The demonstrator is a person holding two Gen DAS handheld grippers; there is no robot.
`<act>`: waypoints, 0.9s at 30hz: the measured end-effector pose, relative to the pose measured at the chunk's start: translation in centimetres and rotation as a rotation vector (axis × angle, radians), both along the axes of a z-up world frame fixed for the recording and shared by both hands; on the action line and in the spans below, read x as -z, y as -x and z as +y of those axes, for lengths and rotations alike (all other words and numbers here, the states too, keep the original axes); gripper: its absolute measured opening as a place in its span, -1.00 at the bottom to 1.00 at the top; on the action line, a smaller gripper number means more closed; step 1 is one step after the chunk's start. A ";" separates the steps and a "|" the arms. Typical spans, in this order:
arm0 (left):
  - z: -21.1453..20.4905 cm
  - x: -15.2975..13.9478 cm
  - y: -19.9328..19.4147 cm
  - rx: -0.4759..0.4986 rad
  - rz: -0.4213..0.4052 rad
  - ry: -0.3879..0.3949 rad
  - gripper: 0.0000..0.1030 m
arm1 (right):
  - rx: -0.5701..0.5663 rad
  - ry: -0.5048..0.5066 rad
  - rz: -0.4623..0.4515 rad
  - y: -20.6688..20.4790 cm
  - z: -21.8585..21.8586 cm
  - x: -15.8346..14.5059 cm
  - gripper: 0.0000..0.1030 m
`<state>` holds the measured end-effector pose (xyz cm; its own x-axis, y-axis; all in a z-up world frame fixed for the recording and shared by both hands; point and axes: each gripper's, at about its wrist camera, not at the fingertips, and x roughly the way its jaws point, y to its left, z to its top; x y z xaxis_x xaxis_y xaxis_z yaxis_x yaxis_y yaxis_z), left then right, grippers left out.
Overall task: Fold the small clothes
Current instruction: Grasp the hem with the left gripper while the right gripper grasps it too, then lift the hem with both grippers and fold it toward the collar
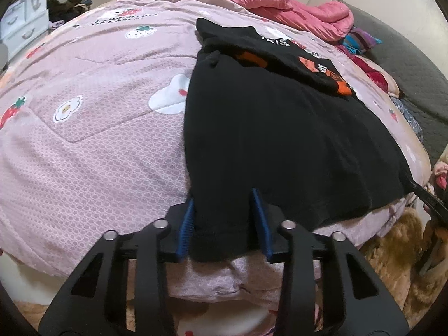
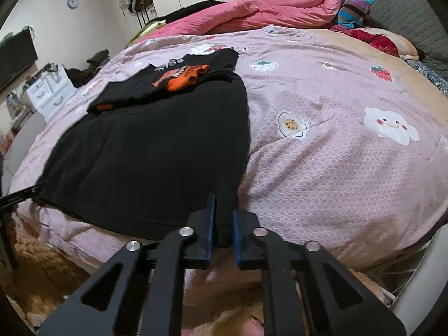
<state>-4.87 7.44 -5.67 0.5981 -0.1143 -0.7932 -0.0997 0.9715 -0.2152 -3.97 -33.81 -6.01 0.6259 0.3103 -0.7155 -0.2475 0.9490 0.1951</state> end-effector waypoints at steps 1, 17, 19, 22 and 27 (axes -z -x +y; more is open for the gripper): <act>0.1 -0.1 0.0 -0.005 -0.003 0.003 -0.62 | 0.000 -0.008 -0.006 0.1 -0.1 -0.2 -0.83; 1.5 -6.5 -0.6 -0.022 -0.176 0.087 -0.94 | -0.017 -0.148 -0.150 -0.9 -1.5 -6.2 -0.84; 1.7 -7.3 -1.0 -0.021 -0.187 0.094 -0.94 | -0.021 -0.152 -0.169 -1.4 -1.5 -7.1 -0.84; 1.9 -8.4 -1.5 -0.023 -0.209 0.105 -0.94 | -0.018 -0.156 -0.200 -2.3 -1.3 -8.3 -0.84; 2.4 -10.0 -2.5 -0.037 -0.250 0.119 -0.94 | 0.005 -0.187 -0.247 -4.1 -1.1 -10.0 -0.84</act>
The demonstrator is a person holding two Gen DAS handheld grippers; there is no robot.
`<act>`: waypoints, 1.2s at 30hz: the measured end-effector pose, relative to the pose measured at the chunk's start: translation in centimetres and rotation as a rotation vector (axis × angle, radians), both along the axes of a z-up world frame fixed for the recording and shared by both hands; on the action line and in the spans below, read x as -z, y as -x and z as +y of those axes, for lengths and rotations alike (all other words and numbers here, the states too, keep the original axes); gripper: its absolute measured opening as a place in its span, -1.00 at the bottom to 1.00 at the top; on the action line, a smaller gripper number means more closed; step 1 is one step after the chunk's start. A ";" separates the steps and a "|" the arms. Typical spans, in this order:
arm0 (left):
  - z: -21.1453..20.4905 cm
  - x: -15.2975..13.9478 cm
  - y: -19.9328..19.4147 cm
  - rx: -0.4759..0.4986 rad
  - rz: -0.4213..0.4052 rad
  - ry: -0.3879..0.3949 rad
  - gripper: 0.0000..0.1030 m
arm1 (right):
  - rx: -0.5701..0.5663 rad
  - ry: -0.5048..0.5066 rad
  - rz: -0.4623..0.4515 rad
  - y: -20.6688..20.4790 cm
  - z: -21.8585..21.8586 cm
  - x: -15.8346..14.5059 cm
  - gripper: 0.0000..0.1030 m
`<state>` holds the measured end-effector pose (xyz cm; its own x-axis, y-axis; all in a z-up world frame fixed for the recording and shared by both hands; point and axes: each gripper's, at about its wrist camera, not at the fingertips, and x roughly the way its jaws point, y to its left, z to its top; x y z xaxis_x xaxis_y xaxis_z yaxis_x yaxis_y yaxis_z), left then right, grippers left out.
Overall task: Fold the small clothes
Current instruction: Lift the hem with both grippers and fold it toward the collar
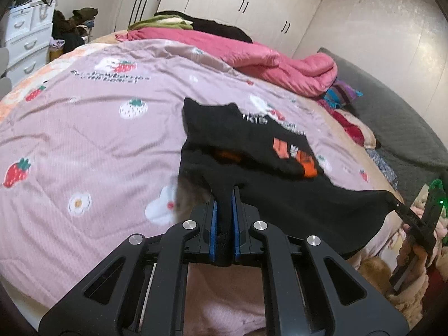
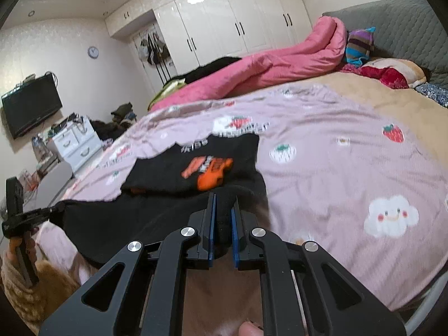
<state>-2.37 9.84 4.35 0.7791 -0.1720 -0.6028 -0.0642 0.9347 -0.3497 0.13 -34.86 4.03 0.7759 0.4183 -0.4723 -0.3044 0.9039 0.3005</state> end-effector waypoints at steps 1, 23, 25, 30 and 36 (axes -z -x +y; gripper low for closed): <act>0.2 -0.2 -0.2 -0.005 -0.005 0.005 -0.94 | 0.007 -0.008 -0.007 -0.4 0.0 -0.3 -0.84; 4.3 -2.7 -9.7 -0.088 -0.031 0.063 -0.95 | 0.171 0.011 -0.075 -10.2 2.9 -3.7 -0.84; 4.5 -2.7 -10.7 -0.090 -0.025 0.065 -0.95 | 0.198 0.029 -0.058 -11.4 3.5 -3.6 -0.84; 4.9 -2.2 -13.6 -0.107 -0.003 0.048 -0.95 | 0.232 0.033 -0.025 -14.4 4.2 -2.8 -0.84; 5.5 -0.6 -16.0 -0.122 0.033 0.041 -0.95 | 0.260 0.065 -0.008 -17.3 5.1 -1.1 -0.84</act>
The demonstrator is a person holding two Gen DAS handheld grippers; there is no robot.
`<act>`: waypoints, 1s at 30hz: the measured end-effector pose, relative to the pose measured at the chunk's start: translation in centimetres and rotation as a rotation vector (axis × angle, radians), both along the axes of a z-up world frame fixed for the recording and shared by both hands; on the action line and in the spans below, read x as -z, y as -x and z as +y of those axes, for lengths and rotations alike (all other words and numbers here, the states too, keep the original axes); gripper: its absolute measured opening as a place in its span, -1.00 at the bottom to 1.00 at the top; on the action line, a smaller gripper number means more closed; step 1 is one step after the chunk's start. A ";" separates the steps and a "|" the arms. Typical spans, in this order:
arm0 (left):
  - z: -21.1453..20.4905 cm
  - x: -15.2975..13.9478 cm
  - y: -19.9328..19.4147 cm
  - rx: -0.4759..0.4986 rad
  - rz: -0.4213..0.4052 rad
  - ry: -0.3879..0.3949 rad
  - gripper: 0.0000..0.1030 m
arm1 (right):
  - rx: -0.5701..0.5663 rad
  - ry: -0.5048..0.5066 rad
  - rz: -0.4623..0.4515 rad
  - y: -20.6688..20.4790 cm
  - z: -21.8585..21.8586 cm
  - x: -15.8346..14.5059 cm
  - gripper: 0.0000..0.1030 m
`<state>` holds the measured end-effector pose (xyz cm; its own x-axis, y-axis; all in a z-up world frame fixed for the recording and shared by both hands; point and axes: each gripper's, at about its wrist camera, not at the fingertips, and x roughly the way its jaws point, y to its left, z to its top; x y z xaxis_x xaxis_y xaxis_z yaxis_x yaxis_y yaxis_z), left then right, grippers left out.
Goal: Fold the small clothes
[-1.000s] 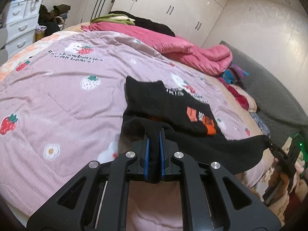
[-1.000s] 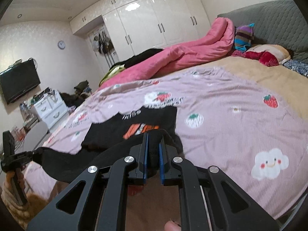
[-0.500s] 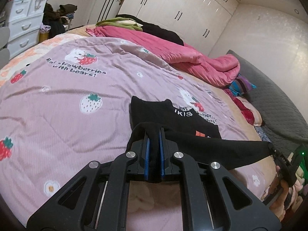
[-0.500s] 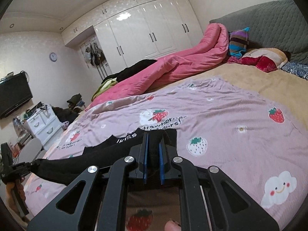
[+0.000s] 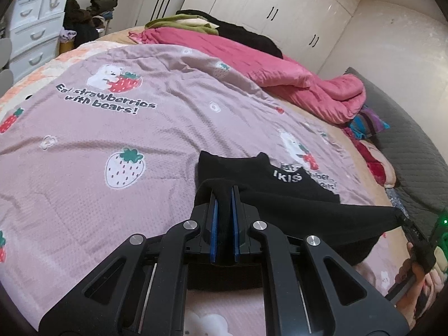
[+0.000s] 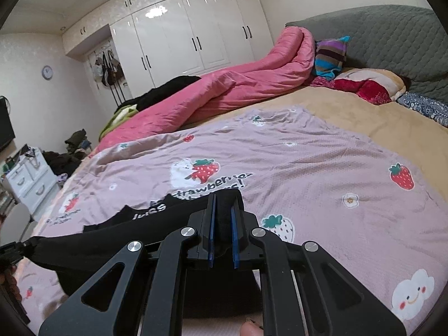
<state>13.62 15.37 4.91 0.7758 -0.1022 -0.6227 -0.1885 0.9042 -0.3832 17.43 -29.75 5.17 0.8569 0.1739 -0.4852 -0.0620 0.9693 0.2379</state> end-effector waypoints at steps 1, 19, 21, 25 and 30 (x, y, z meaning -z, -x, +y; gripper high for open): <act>0.0 0.1 -0.3 -0.001 0.004 -0.005 -0.95 | 0.002 0.003 0.004 -0.4 0.1 0.3 -0.84; 0.7 3.3 -6.0 -0.038 0.067 -0.051 -0.94 | -0.007 0.041 0.120 -7.2 1.1 5.3 -0.83; 0.8 3.7 -6.2 -0.040 0.078 -0.039 -0.92 | -0.009 0.044 0.135 -7.4 1.3 5.8 -0.83; 0.9 3.8 -6.1 -0.057 0.084 -0.044 -0.80 | 0.001 0.084 0.140 -7.6 1.7 6.4 -0.68; 1.6 2.9 -5.0 -0.091 0.059 -0.052 -0.74 | 0.040 0.074 0.112 -6.6 1.2 6.0 -0.22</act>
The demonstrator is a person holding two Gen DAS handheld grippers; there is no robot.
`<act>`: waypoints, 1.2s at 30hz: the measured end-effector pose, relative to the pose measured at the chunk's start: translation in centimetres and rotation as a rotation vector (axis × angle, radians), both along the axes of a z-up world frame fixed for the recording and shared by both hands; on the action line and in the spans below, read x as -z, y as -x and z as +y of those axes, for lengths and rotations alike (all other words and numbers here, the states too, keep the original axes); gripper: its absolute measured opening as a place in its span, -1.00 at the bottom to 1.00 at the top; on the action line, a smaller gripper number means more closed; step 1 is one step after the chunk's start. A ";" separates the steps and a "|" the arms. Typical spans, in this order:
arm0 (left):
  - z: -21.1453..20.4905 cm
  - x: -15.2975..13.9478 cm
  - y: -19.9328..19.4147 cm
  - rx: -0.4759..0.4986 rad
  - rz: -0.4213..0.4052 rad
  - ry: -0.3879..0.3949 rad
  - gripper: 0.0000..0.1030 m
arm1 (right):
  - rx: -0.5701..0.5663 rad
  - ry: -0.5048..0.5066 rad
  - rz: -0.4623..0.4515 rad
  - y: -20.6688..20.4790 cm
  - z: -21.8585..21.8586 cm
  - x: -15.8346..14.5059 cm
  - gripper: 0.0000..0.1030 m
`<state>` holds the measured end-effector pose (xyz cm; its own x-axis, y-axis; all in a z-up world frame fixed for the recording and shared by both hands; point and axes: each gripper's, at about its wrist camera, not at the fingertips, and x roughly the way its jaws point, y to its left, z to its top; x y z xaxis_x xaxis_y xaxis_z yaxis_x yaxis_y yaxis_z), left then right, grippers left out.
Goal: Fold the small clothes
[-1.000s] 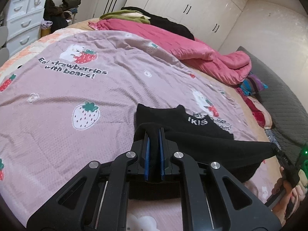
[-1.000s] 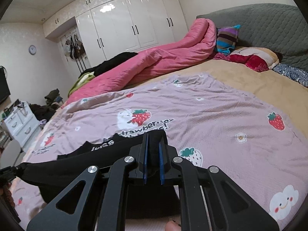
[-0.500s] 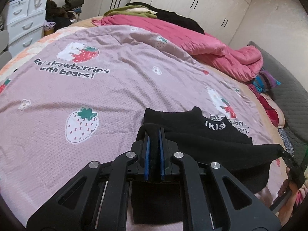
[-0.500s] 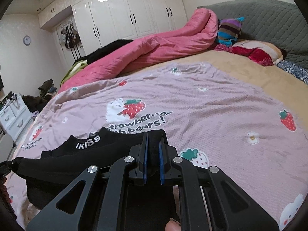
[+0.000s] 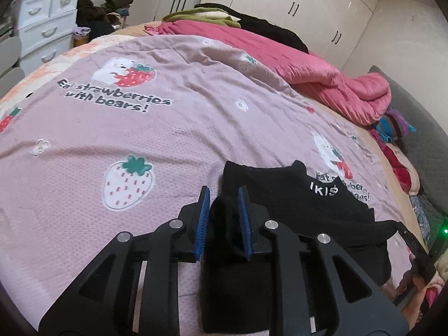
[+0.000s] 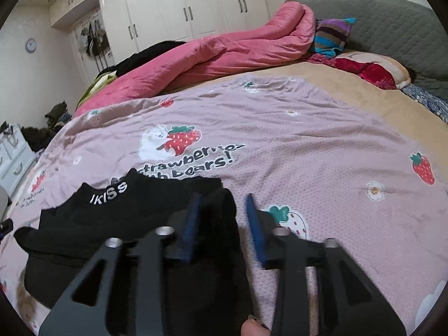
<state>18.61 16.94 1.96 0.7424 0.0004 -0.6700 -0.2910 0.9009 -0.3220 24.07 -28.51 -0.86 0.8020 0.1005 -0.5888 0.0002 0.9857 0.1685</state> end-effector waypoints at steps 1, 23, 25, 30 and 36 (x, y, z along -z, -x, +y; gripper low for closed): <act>0.0 -0.2 0.2 0.000 -0.004 -0.005 -0.74 | 0.007 0.001 -0.011 0.3 -0.1 -0.2 -0.21; -9.9 2.0 3.0 0.295 0.113 -0.168 -0.46 | -0.189 0.064 0.005 5.8 2.6 -0.5 -0.47; -10.7 2.9 2.8 0.309 0.140 -0.189 -0.46 | -0.194 0.080 0.029 5.7 3.0 0.2 -0.47; -11.7 4.5 2.1 0.311 0.188 -0.274 -0.44 | -0.196 0.132 0.098 4.9 3.9 2.1 -0.47; -11.2 4.9 0.5 0.278 0.179 -0.288 -0.39 | -0.197 0.191 0.153 2.9 5.1 4.2 -0.48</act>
<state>18.11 5.76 -2.90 0.6126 0.0225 -0.7900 -0.0529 0.9985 -0.0126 21.18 -23.37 -5.09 0.6787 0.1213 -0.7243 -0.1831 0.9831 -0.0069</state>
